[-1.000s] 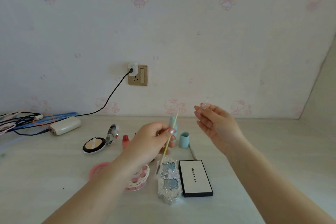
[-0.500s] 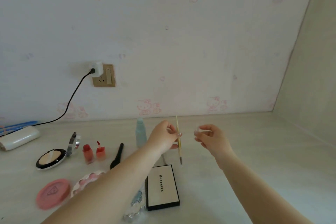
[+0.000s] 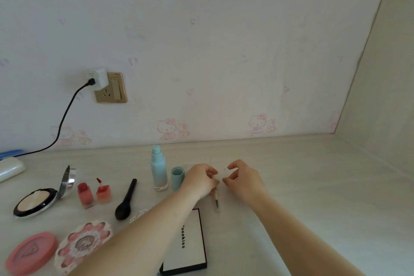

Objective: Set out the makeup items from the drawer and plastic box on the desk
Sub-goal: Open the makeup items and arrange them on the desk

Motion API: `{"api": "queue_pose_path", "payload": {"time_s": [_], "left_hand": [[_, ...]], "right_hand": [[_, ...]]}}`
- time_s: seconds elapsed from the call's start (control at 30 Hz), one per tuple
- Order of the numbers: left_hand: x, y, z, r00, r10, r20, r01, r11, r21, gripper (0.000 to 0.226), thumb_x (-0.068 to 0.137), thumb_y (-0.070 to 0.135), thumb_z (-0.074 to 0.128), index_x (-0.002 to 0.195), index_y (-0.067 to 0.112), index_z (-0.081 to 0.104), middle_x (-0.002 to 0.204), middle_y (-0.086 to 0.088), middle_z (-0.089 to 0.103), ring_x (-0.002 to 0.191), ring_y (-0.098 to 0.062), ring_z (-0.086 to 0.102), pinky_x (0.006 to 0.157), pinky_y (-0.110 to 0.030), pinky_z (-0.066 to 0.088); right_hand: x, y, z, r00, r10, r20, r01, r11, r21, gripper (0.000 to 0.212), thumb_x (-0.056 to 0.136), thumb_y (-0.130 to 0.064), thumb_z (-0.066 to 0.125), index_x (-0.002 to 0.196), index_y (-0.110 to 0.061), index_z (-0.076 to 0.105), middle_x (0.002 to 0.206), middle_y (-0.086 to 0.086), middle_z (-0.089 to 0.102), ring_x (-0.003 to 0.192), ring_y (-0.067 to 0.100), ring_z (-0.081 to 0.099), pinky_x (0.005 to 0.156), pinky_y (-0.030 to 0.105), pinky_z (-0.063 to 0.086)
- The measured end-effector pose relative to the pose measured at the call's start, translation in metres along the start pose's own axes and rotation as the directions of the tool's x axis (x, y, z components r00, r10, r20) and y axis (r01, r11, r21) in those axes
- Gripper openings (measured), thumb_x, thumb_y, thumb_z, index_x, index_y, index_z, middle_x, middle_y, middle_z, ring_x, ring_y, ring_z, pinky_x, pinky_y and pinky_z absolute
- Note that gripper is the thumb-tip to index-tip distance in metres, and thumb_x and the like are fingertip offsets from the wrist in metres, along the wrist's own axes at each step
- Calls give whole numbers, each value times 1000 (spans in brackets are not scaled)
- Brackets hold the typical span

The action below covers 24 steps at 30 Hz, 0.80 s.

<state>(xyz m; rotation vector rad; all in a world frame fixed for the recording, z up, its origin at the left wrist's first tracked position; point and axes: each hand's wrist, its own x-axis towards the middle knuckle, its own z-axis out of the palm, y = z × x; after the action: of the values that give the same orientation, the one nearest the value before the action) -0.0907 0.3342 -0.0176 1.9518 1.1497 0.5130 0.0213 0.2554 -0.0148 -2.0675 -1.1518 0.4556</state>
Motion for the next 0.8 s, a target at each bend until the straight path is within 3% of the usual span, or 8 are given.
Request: {"api": "queue_pose_path", "payload": {"time_s": [0.1, 0.3, 0.8], "left_hand": [[4, -1, 1, 1000, 19, -2, -19, 997, 79, 29, 84, 17, 67, 113, 15, 65, 106, -4, 63, 102, -22, 63, 91, -34, 53], [11, -1, 3, 999, 54, 9, -55, 978, 200, 34, 86, 24, 66, 119, 15, 64, 115, -5, 64, 107, -22, 61, 93, -34, 51], [15, -2, 8, 996, 85, -5, -77, 925, 371, 36, 86, 33, 61, 121, 23, 63, 130, -6, 57, 114, -21, 59, 95, -30, 48]], "right_hand": [[1, -1, 3, 1000, -6, 15, 7, 996, -88, 35, 87, -25, 60, 120, -22, 50, 83, -12, 56, 84, 12, 57, 71, 25, 42], [4, -3, 4, 1000, -13, 25, 17, 984, -178, 35, 87, -25, 58, 121, -19, 51, 102, -3, 64, 102, 17, 59, 83, 28, 46], [10, 5, 8, 1000, -19, 19, 22, 976, -219, 35, 85, -31, 59, 118, -20, 57, 113, 0, 61, 105, 17, 57, 82, 26, 43]]}}
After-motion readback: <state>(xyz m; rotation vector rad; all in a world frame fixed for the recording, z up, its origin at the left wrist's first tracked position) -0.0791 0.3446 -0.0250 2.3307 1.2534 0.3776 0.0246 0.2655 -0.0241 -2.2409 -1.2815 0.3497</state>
